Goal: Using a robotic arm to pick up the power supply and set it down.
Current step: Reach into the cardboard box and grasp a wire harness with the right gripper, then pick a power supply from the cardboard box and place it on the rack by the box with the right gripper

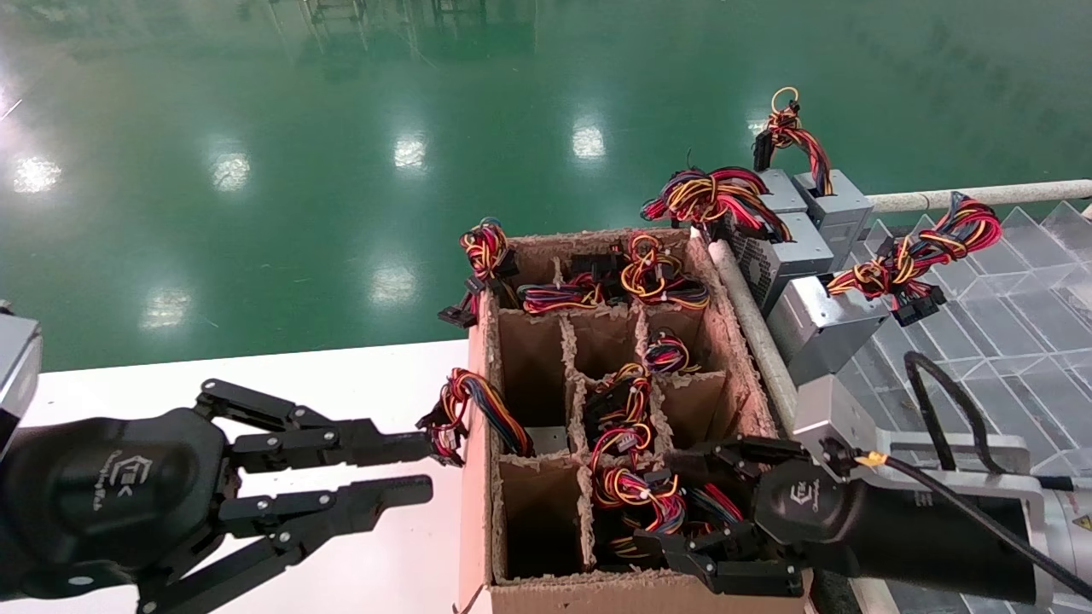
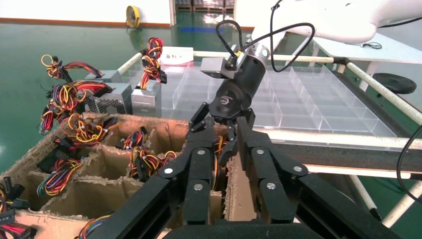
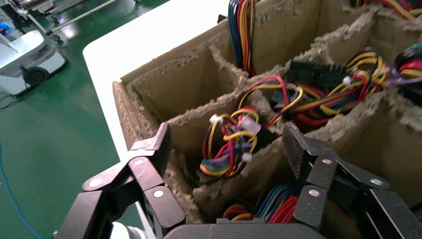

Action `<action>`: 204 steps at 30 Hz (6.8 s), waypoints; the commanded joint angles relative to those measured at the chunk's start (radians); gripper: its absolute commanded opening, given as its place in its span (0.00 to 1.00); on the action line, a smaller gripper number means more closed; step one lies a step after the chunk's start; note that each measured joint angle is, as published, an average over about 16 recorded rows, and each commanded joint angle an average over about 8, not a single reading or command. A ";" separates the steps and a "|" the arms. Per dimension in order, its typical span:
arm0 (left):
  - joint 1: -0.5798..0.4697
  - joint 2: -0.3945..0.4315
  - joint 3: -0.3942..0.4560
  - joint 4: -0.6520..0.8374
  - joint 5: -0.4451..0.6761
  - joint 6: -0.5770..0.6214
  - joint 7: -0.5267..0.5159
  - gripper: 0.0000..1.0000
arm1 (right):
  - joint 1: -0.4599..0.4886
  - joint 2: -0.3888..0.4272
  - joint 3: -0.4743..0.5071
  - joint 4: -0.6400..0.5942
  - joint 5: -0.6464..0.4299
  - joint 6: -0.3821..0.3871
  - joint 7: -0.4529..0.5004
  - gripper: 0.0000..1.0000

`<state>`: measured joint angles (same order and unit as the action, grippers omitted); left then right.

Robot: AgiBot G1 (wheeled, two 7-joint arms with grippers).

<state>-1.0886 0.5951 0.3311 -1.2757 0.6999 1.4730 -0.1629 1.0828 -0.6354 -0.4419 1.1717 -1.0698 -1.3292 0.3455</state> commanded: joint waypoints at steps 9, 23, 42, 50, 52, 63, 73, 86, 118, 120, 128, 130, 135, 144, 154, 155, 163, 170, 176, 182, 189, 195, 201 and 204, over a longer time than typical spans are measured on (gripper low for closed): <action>0.000 0.000 0.000 0.000 0.000 0.000 0.000 0.00 | -0.016 0.004 0.000 0.002 0.006 0.000 0.003 0.00; 0.000 0.000 0.001 0.000 0.000 0.000 0.000 0.00 | 0.001 -0.002 -0.012 0.032 -0.035 0.020 0.007 0.00; 0.000 0.000 0.001 0.000 -0.001 0.000 0.000 0.00 | 0.071 0.027 0.057 0.071 0.068 -0.026 -0.017 0.00; 0.000 0.000 0.001 0.000 -0.001 0.000 0.001 0.00 | 0.131 0.053 0.109 0.062 0.134 -0.062 -0.051 0.00; 0.000 0.000 0.001 0.000 -0.001 0.000 0.001 0.00 | 0.151 0.057 0.121 0.064 0.145 -0.066 -0.057 0.00; 0.000 -0.001 0.001 0.000 -0.001 -0.001 0.001 0.00 | 0.347 0.061 0.173 0.072 0.132 -0.067 -0.113 0.00; 0.000 -0.001 0.002 0.000 -0.001 -0.001 0.001 0.00 | 0.599 0.045 0.133 0.097 -0.070 -0.074 -0.173 0.00; 0.000 -0.001 0.002 0.000 -0.001 -0.001 0.001 0.00 | 0.910 0.004 0.039 -0.055 -0.380 -0.124 -0.320 0.00; -0.001 -0.001 0.003 0.000 -0.002 -0.001 0.001 0.00 | 0.769 0.067 -0.007 -0.269 -0.624 0.109 -0.464 0.00; -0.001 -0.001 0.003 0.000 -0.002 -0.001 0.001 0.00 | 0.747 0.067 -0.006 -0.267 -0.617 0.116 -0.459 0.00; -0.001 -0.001 0.003 0.000 -0.002 -0.001 0.001 0.00 | 0.688 0.043 -0.009 -0.288 -0.603 0.147 -0.457 0.00; -0.001 -0.001 0.003 0.000 -0.002 -0.001 0.001 0.00 | 0.679 0.033 -0.011 -0.296 -0.602 0.155 -0.460 0.00; -0.001 -0.001 0.003 0.000 -0.002 -0.001 0.001 0.00 | 0.669 0.012 -0.012 -0.321 -0.609 0.189 -0.467 0.00; -0.001 -0.001 0.003 0.000 -0.002 -0.001 0.002 0.00 | 0.683 0.025 -0.004 -0.326 -0.637 0.238 -0.431 0.00; -0.001 -0.001 0.003 0.000 -0.002 -0.001 0.002 0.00 | 0.666 0.028 -0.009 -0.289 -0.638 0.227 -0.393 0.00; -0.001 -0.001 0.003 0.000 -0.002 -0.001 0.002 0.00 | 0.662 0.023 -0.010 -0.290 -0.637 0.229 -0.392 0.00; -0.001 -0.001 0.004 0.000 -0.002 -0.001 0.002 0.00 | 0.638 -0.036 -0.015 -0.336 -0.621 0.255 -0.412 0.00; -0.001 -0.001 0.004 0.000 -0.002 -0.002 0.002 0.00 | 0.642 -0.082 -0.013 -0.380 -0.607 0.278 -0.447 0.00; -0.001 -0.001 0.004 0.000 -0.003 -0.002 0.002 0.00 | 0.649 -0.104 -0.025 -0.414 -0.612 0.261 -0.460 0.00; -0.001 -0.002 0.004 0.000 -0.003 -0.002 0.002 0.00 | 0.674 -0.114 -0.044 -0.449 -0.630 0.222 -0.463 0.00; -0.001 -0.002 0.004 0.000 -0.003 -0.002 0.002 0.00 | 0.701 -0.125 -0.053 -0.475 -0.638 0.196 -0.467 0.66; -0.001 -0.002 0.004 0.000 -0.003 -0.002 0.002 0.00 | 0.707 -0.128 -0.051 -0.486 -0.628 0.183 -0.471 1.00; -0.001 -0.002 0.004 0.000 -0.003 -0.002 0.002 0.00 | 0.711 -0.126 -0.044 -0.497 -0.613 0.176 -0.484 1.00; -0.001 -0.002 0.004 0.000 -0.003 -0.002 0.002 0.00 | 0.713 -0.126 -0.040 -0.498 -0.606 0.174 -0.492 1.00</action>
<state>-1.0896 0.5934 0.3355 -1.2757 0.6970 1.4712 -0.1608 1.7956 -0.7602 -0.4821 0.6791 -1.6762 -1.1566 -0.1438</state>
